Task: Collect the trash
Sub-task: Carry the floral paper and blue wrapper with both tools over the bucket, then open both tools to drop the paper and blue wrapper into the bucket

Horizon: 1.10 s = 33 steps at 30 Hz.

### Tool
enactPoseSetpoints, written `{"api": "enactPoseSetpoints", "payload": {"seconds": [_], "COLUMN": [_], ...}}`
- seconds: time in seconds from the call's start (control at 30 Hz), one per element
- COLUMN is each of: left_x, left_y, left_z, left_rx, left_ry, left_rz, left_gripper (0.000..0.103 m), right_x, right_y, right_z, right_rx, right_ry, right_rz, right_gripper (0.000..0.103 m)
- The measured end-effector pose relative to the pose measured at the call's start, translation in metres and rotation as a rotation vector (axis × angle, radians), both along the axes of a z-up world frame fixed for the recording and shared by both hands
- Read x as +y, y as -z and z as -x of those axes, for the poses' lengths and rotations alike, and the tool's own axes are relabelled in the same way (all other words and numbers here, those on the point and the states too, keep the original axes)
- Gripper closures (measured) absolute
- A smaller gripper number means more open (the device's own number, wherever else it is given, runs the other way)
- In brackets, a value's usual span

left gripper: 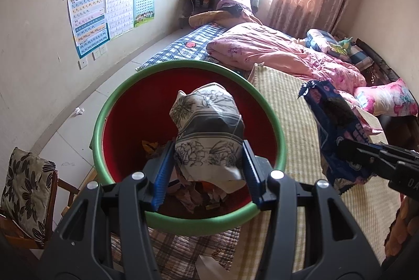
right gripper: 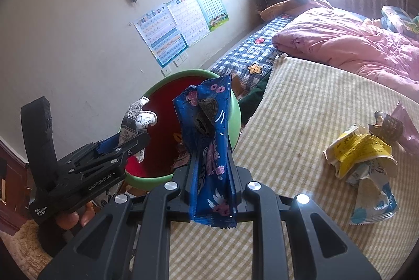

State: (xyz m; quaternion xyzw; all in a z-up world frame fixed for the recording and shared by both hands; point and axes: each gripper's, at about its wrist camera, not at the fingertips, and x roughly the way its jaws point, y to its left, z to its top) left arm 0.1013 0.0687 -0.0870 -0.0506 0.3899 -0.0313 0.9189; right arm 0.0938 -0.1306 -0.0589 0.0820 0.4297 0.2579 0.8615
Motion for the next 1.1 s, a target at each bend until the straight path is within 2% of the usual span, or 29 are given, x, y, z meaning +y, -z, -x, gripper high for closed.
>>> {"api": "enactPoseSetpoints", "payload": {"seconds": [0.37,0.8,0.9,0.97,1.0,1.1], "left_x": [0.012,0.021,0.025,0.025,0.026,0.026], "left_y": [0.003,0.008,0.009,0.01,0.011,0.012], "left_z": [-0.011,-0.022,-0.021,-0.02,-0.021,-0.02], "left_rx": [-0.007,0.002,0.003,0.006,0.003,0.005], "left_ry": [0.012,0.003,-0.01,-0.016,-0.02,-0.026], "left_rz": [-0.003,-0.02,-0.025,-0.036,-0.042,-0.05], "left_gripper": [0.055,0.055,0.054,0.042,0.04,0.036], "right_x": [0.009,0.037,0.044,0.048,0.049,0.049], "right_y": [0.002,-0.017,-0.018,-0.015,-0.015,-0.013], "right_z": [-0.009,-0.045,-0.05,-0.051,-0.051,-0.049], "right_rx": [-0.008,-0.066,-0.065,-0.055,-0.052,-0.051], "right_ry": [0.016,-0.019,-0.031,-0.041,-0.045,-0.051], "right_rz": [0.005,-0.004,-0.017,-0.029,-0.032,-0.035], "right_gripper": [0.084,0.083,0.073,0.059,0.05,0.044]}}
